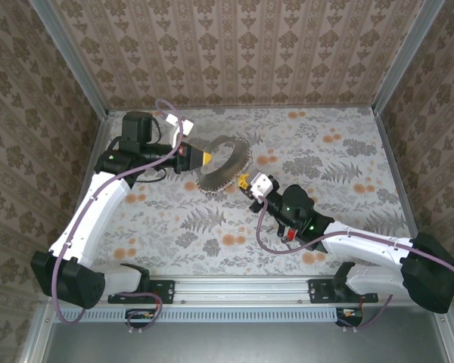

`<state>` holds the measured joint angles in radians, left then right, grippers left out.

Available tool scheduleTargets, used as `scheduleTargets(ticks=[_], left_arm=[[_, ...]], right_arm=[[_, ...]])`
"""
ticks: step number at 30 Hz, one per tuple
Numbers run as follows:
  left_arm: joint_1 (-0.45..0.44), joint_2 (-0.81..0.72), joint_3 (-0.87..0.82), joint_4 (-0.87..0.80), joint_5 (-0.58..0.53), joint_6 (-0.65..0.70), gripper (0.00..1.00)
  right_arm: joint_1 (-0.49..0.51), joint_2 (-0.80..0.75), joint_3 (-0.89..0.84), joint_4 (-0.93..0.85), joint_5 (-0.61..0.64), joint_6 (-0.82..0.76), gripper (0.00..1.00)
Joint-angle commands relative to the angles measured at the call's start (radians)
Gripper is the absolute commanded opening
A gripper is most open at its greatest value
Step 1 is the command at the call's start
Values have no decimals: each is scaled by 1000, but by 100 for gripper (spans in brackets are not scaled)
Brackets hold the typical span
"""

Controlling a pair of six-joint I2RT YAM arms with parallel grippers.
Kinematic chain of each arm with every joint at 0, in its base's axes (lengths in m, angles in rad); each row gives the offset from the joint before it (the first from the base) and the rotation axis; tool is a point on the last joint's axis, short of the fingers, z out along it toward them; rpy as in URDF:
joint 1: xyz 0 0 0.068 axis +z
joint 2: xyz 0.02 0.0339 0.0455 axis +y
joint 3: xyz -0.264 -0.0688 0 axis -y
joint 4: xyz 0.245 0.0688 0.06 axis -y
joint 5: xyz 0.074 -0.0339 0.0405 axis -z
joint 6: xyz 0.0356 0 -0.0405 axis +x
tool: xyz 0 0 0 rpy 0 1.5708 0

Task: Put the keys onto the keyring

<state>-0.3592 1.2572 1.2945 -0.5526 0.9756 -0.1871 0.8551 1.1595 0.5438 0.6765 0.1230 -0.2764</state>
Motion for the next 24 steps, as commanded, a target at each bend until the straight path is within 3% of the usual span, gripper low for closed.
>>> scheduleTargets(ticks=[1,24], left_arm=[[-14,-12,45,-16,72,33,0],[-27,-9,68,-36,65,47,0]], right_arm=[[-1,8,27,46,-11,2,4],[0,17,18,87,24,-22,14]])
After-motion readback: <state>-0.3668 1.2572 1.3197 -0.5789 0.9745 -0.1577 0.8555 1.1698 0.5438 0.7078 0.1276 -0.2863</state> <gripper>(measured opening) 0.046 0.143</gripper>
